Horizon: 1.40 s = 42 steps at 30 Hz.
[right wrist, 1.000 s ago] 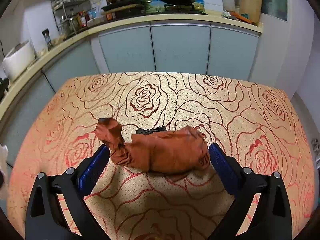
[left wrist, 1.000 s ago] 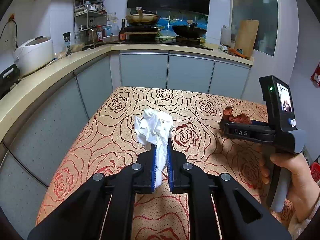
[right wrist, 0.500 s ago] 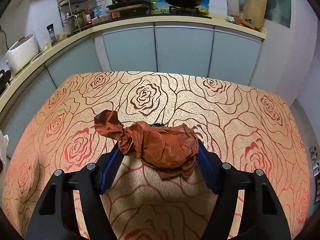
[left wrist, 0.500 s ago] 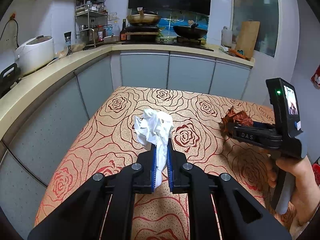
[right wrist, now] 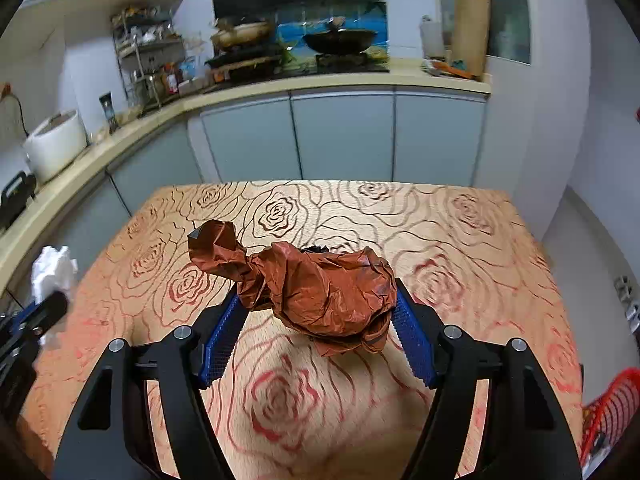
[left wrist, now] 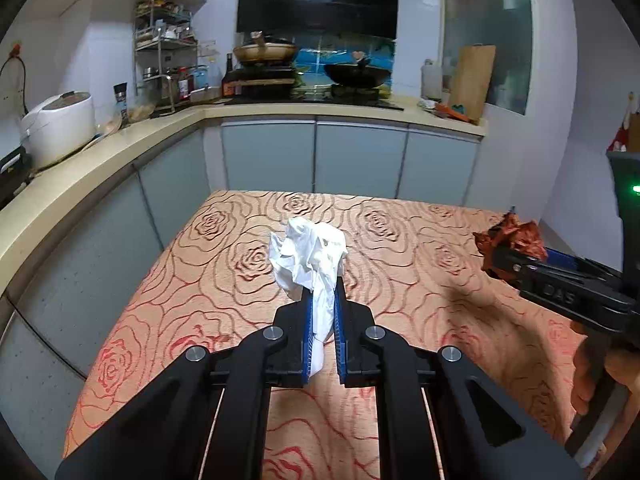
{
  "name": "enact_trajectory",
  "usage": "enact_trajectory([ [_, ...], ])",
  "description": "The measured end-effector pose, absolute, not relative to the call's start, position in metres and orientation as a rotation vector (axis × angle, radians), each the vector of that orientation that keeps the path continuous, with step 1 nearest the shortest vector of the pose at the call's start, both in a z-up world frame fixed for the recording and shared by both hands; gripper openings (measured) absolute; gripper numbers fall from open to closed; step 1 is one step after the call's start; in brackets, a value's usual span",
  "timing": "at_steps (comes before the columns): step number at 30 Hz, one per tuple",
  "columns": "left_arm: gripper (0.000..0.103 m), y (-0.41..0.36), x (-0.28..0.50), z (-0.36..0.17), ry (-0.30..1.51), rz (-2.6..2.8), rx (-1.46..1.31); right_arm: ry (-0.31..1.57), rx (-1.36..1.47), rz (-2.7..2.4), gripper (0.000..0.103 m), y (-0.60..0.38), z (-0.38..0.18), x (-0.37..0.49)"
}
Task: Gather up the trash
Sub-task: 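Carry the white tissue and brown paper bag over the red wastebasket with both tools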
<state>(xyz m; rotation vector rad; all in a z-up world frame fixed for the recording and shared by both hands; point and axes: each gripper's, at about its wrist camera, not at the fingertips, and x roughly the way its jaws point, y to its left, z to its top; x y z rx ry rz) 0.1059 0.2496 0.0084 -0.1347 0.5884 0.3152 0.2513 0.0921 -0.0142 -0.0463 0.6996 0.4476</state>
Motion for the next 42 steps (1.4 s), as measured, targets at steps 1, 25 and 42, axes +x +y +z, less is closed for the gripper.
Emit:
enact_trajectory([
  [1,0.008,0.245,0.106,0.01,0.586,0.307,-0.131,0.69,-0.037,0.437,0.068,0.082,-0.009,0.245],
  [25,0.008,0.032,0.144,0.024,0.57,-0.19,-0.003,0.602,0.115,0.018,0.068,-0.168,0.013,0.165],
  [42,0.009,-0.131,0.167,-0.005,0.673,-0.52,0.107,0.668,0.168,-0.152,0.069,-0.269,-0.011,0.129],
])
